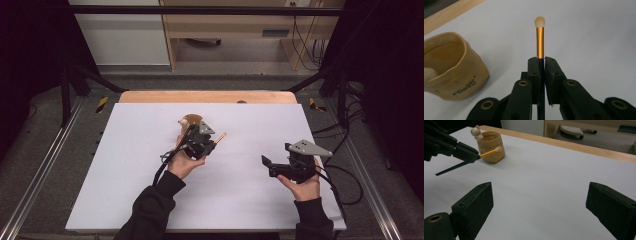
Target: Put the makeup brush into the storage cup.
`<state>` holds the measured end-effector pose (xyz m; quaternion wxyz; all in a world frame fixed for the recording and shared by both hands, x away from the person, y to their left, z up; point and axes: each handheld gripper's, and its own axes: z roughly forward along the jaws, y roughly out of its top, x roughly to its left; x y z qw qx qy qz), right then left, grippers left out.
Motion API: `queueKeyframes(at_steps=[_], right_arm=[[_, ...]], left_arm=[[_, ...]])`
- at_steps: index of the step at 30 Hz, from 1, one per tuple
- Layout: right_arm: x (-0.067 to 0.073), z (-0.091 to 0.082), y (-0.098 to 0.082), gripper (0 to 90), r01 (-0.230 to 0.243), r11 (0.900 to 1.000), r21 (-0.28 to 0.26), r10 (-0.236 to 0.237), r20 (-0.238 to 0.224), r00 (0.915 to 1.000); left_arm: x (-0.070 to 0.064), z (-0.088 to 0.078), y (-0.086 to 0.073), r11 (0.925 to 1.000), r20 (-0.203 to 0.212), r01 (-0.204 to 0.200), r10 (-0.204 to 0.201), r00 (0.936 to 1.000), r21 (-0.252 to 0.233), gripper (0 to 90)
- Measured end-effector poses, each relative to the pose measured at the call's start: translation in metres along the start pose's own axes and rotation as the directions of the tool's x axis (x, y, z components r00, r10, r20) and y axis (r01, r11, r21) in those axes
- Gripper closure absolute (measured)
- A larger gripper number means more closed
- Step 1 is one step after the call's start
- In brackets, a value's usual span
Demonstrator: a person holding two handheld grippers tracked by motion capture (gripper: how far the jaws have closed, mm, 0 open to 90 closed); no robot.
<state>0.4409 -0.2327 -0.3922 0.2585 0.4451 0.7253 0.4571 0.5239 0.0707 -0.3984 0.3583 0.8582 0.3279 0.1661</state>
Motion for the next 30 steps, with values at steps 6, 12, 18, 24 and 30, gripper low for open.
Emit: queueKeyframes(at_steps=[6,12,18,24,30], right_arm=[[0.0,-0.001,0.0,7.7,-0.003,1.0,0.0,0.003,-0.001,1.0],[0.0,0.0,0.0,7.6,-0.002,1.0,0.001,0.002,-0.003,1.0],[0.0,-0.001,0.0,7.7,-0.005,1.0,-0.002,0.005,-0.003,1.0],[0.0,0.0,0.0,7.7,-0.003,1.0,-0.001,0.003,-0.001,1.0],[0.001,0.001,-0.001,7.7,0.0,1.0,0.006,0.0,-0.001,1.0]], left_arm=[[0.004,-0.01,-0.007,0.9977,-0.035,0.043,-0.045,0.9984,-0.051,82.3],[0.008,-0.02,-0.01,0.9932,-0.075,0.069,-0.076,0.9942,-0.093,82.3],[0.012,-0.03,-0.01,0.9879,-0.103,0.078,-0.092,0.9904,-0.134,82.3],[0.018,-0.037,-0.01,0.9832,-0.128,0.086,-0.107,0.986,-0.161,82.3],[0.024,-0.038,-0.008,0.9797,-0.147,0.093,-0.119,0.9819,-0.178,82.3]])
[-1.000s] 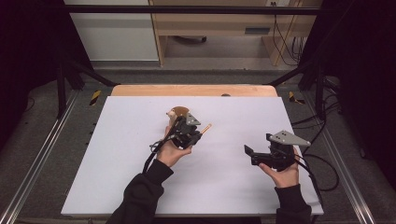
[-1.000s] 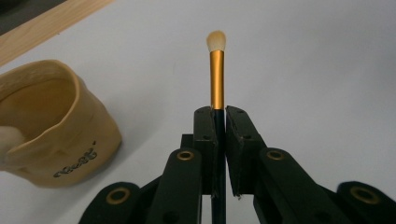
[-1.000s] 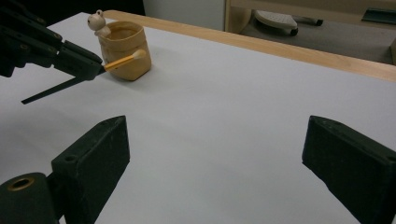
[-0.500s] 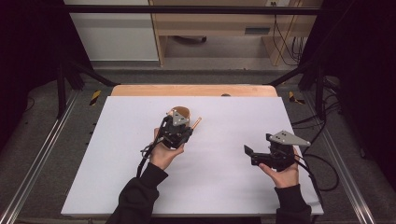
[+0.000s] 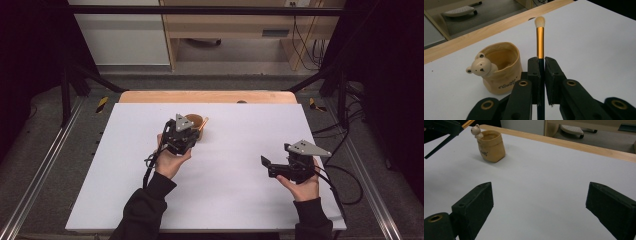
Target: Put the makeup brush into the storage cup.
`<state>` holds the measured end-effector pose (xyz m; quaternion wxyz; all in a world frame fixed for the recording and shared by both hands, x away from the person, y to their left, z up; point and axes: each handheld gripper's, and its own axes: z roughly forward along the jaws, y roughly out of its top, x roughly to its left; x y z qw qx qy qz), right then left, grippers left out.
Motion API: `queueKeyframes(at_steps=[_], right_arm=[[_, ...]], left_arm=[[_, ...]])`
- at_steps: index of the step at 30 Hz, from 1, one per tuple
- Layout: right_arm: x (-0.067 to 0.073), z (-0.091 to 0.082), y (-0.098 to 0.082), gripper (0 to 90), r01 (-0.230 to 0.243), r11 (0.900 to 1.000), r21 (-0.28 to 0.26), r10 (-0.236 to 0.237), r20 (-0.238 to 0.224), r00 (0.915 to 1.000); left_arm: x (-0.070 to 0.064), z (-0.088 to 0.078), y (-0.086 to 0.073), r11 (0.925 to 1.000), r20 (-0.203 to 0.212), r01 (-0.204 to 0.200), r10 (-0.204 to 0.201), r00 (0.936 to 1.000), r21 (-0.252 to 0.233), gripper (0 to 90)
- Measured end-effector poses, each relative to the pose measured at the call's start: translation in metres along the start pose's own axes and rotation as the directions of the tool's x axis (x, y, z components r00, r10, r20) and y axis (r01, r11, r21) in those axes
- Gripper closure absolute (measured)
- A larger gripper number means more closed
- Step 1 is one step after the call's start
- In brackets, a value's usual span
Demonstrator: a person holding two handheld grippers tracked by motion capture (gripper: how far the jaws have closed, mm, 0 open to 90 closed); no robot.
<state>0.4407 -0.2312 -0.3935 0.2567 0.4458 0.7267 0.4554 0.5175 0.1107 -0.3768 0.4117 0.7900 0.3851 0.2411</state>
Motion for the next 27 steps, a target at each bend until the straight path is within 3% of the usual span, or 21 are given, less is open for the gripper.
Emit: queueKeyframes(at_steps=[27], right_arm=[[-0.001,-0.002,0.001,7.5,-0.006,1.0,-0.009,0.006,-0.002,1.0]], left_arm=[[0.009,0.005,0.025,0.9934,-0.049,0.042,-0.047,0.9977,-0.107,82.3]])
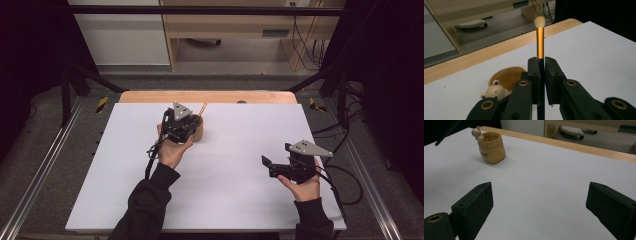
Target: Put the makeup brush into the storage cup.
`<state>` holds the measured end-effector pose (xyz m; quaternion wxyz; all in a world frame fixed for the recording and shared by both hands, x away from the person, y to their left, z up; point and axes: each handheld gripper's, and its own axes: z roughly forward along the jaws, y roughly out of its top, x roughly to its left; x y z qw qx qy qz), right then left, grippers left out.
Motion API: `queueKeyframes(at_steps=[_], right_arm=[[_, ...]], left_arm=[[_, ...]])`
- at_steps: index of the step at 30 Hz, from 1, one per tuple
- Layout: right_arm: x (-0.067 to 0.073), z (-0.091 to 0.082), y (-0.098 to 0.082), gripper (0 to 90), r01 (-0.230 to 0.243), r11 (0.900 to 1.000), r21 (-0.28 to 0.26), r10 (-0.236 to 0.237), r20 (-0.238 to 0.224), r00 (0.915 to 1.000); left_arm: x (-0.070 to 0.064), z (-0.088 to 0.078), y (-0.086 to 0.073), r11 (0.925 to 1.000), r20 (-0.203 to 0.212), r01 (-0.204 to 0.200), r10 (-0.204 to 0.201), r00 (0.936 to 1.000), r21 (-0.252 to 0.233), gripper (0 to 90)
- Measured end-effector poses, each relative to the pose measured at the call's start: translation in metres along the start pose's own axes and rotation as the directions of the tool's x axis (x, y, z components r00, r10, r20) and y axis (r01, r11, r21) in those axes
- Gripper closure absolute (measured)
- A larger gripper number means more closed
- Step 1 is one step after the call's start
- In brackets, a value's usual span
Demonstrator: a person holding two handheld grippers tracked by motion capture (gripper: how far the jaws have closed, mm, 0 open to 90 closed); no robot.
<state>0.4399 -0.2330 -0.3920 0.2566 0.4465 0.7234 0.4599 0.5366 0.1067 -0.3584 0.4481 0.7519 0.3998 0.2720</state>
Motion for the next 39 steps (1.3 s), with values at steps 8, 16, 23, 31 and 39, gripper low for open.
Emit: queueKeyframes(at_steps=[8,16,23,31,39], right_arm=[[0.0,0.0,0.0,7.5,-0.001,1.0,-0.001,0.001,-0.002,1.0],[0.001,0.002,0.0,7.5,0.0,1.0,0.002,0.0,-0.01,0.9999],[0.001,0.002,0.0,7.7,0.0,1.0,-0.002,0.0,-0.015,0.9999],[0.002,0.002,0.0,8.2,-0.002,1.0,-0.001,0.002,-0.023,0.9997],[0.002,0.004,-0.001,8.3,0.002,1.0,0.003,-0.001,-0.024,0.9997]], left_arm=[[0.001,0.005,0.008,1.0,-0.005,-0.002,0.002,1.0,-0.003,82.3],[0.003,0.006,0.015,0.9996,-0.013,0.005,-0.005,0.9999,-0.028,82.3],[0.005,0.006,0.019,0.9986,-0.015,0.016,-0.017,0.9998,-0.05,82.3],[0.003,0.004,0.02,0.9979,-0.014,0.012,-0.013,0.9998,-0.064,82.3],[0.01,0.011,0.024,0.9963,-0.027,0.021,-0.024,0.9994,-0.084,82.3]])
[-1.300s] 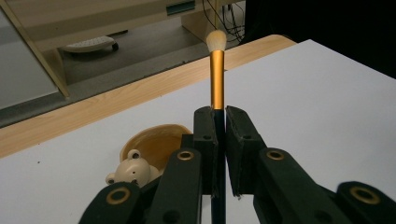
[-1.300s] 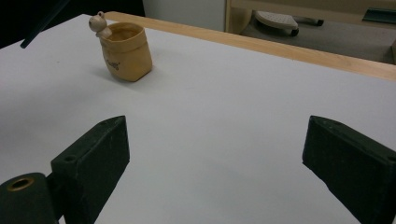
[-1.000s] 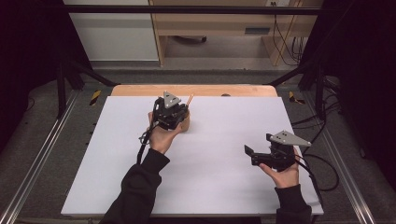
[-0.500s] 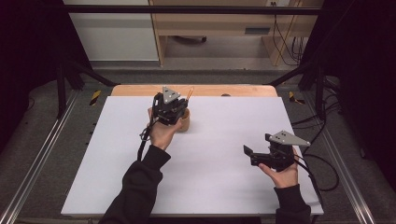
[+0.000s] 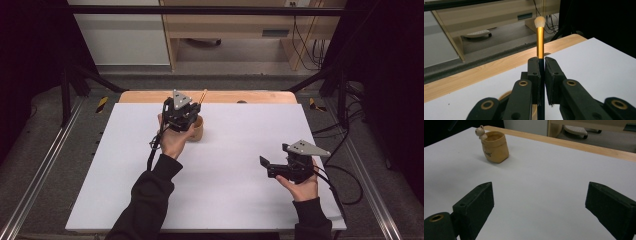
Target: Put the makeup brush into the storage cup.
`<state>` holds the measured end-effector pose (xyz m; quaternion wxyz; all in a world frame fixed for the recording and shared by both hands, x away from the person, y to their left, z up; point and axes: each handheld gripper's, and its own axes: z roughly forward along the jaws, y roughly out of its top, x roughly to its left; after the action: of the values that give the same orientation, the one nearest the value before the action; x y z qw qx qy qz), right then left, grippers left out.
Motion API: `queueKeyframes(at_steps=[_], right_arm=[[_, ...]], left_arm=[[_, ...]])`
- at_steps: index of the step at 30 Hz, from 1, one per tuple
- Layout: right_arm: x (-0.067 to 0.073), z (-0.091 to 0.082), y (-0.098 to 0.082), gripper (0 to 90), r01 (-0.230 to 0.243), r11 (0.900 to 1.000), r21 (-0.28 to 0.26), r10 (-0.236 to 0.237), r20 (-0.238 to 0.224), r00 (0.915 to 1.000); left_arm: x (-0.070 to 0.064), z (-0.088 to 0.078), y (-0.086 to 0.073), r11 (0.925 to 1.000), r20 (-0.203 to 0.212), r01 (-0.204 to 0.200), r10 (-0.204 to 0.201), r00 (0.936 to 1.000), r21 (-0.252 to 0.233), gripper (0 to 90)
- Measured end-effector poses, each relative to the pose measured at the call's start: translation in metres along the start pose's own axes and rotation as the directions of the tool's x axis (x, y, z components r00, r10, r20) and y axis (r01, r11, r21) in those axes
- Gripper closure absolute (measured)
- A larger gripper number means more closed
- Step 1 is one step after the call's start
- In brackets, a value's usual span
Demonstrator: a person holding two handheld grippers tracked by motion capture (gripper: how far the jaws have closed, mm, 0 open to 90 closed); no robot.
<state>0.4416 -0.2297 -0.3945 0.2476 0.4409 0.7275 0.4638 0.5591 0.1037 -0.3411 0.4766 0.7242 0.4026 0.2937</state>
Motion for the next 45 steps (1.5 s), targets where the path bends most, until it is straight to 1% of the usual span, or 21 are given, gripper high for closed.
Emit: queueKeyframes(at_steps=[2,3,4,7,8,9,11,14,18,20,22,23,25,26,28,30,32,37,42,45], right_arm=[[-0.001,-0.001,0.0,8.3,-0.002,1.0,-0.002,0.002,0.001,1.0],[-0.001,-0.001,0.0,8.3,-0.001,1.0,-0.004,0.001,0.001,1.0],[-0.001,-0.002,0.001,8.3,-0.003,1.0,-0.003,0.003,0.001,1.0],[-0.002,-0.002,0.001,8.3,0.0,1.0,-0.007,0.0,0.003,1.0],[-0.002,-0.002,0.001,8.3,-0.001,1.0,-0.007,0.001,0.002,1.0],[-0.002,-0.002,0.001,8.3,-0.002,1.0,-0.006,0.002,0.002,1.0],[-0.002,-0.002,0.001,8.3,0.0,1.0,-0.007,0.0,0.002,1.0],[-0.002,-0.002,0.001,8.2,0.0,1.0,-0.007,0.0,0.002,1.0],[-0.002,-0.002,0.001,8.0,0.002,1.0,-0.008,-0.002,0.001,1.0],[-0.002,-0.002,0.001,8.0,0.002,1.0,-0.007,-0.002,0.002,1.0],[-0.001,-0.001,0.001,7.8,-0.002,1.0,-0.005,0.002,0.001,1.0],[-0.001,-0.001,0.0,7.8,0.0,1.0,-0.003,0.0,0.001,1.0],[-0.001,-0.001,0.0,7.8,0.001,1.0,-0.003,-0.001,0.002,1.0],[-0.001,-0.001,0.0,7.8,-0.001,1.0,-0.003,0.001,0.001,1.0],[-0.001,-0.001,0.0,7.8,0.002,1.0,-0.002,-0.002,0.004,1.0],[-0.001,0.0,0.0,7.8,0.0,1.0,0.003,0.0,0.003,1.0],[-0.001,0.001,0.0,7.8,0.006,1.0,0.006,-0.006,0.005,1.0],[-0.001,0.0,0.0,7.8,0.003,1.0,0.003,-0.003,0.006,1.0],[-0.003,-0.001,0.0,7.8,0.002,1.0,0.0,-0.002,0.011,0.9999],[-0.003,-0.001,-0.001,7.8,0.0,1.0,0.002,0.0,0.011,0.9999]], left_arm=[[0.001,0.005,0.003,1.0,-0.005,-0.003,0.003,1.0,0.002,82.3],[0.001,0.005,0.003,1.0,-0.005,-0.003,0.003,1.0,0.002,82.3],[0.001,0.01,0.006,1.0,-0.009,-0.004,0.004,0.9999,-0.003,82.3],[0.002,0.013,0.007,1.0,-0.012,-0.001,0.001,0.9999,0.001,82.3],[0.002,0.017,0.008,1.0,-0.013,-0.002,0.001,0.9999,-0.001,82.3],[0.001,0.019,0.008,1.0,-0.013,0.005,-0.005,0.9999,-0.003,82.3],[0.001,0.021,0.009,1.0,-0.015,0.0,0.0,0.9999,0.0,82.3],[0.001,0.027,0.009,1.0,-0.017,0.0,0.0,0.9999,-0.001,82.3],[0.001,0.032,0.008,0.9999,-0.019,0.012,-0.012,0.9997,-0.004,82.3],[0.003,0.033,0.007,1.0,-0.02,0.005,-0.005,0.9998,0.0,82.3],[0.006,0.037,0.006,1.0,-0.021,0.008,-0.008,0.9998,0.004,82.3],[0.006,0.038,0.006,0.9998,-0.023,0.018,-0.018,0.9996,-0.002,82.3],[0.009,0.04,0.005,0.9999,-0.024,0.01,-0.01,0.9997,0.003,82.3],[0.009,0.041,0.004,0.9998,-0.026,0.019,-0.019,0.9995,-0.001,82.3],[0.01,0.043,0.004,0.9999,-0.027,0.016,-0.016,0.9995,0.002,82.3],[0.012,0.045,0.003,0.9997,-0.03,0.023,-0.023,0.9993,-0.003,82.3],[0.014,0.048,0.002,0.9998,-0.034,0.018,-0.018,0.9993,-0.001,82.3],[0.018,0.055,0.004,0.9999,-0.042,0.012,-0.012,0.999,-0.001,82.3],[0.018,0.063,0.006,1.0,-0.05,-0.003,0.003,0.9988,-0.004,82.3],[0.02,0.068,0.004,1.0,-0.05,0.006,-0.006,0.9987,-0.002,82.3]])
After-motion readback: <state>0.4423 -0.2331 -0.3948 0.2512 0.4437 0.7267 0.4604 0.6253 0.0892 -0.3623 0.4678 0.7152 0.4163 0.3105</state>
